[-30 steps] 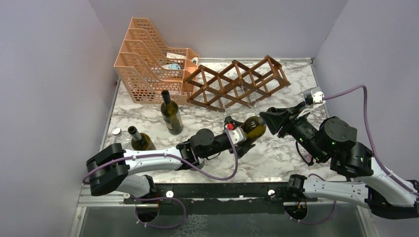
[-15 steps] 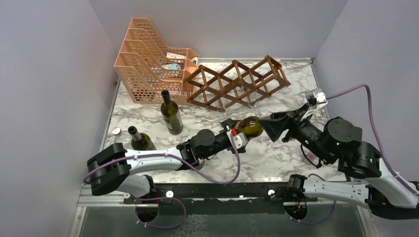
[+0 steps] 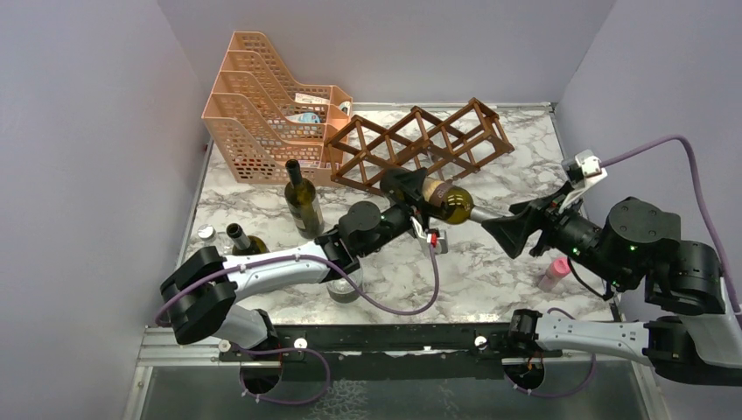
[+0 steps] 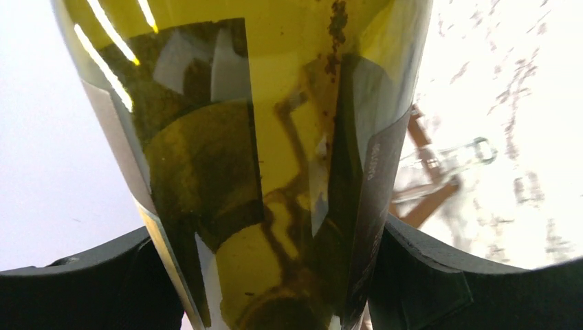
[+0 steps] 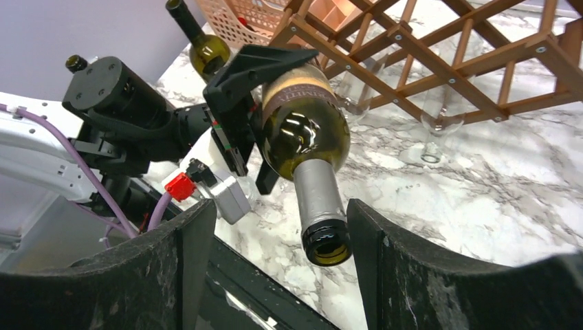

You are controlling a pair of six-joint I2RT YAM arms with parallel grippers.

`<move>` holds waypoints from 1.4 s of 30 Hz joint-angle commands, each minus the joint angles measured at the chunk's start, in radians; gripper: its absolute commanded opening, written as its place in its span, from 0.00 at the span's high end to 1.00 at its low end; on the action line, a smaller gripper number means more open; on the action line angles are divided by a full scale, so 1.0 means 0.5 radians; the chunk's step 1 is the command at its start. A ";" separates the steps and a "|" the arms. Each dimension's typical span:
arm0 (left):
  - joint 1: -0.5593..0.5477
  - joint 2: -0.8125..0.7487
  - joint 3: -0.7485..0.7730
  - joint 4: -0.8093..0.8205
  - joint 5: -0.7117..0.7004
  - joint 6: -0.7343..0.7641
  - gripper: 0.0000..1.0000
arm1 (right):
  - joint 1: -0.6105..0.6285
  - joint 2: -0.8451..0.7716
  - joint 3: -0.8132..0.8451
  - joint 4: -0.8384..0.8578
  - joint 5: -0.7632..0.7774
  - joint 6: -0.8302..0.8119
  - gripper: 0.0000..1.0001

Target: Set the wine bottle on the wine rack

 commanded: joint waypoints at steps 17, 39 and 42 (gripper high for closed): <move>0.042 -0.135 0.151 0.015 0.528 1.015 1.00 | 0.010 0.258 -0.182 -0.405 0.058 0.169 0.34; 0.011 -0.194 0.147 0.005 0.545 1.029 1.00 | 0.008 0.323 -0.450 -0.197 -0.021 0.217 0.67; 0.011 -0.200 0.152 0.006 0.563 0.985 1.00 | 0.010 0.309 -0.455 -0.179 -0.015 0.214 0.88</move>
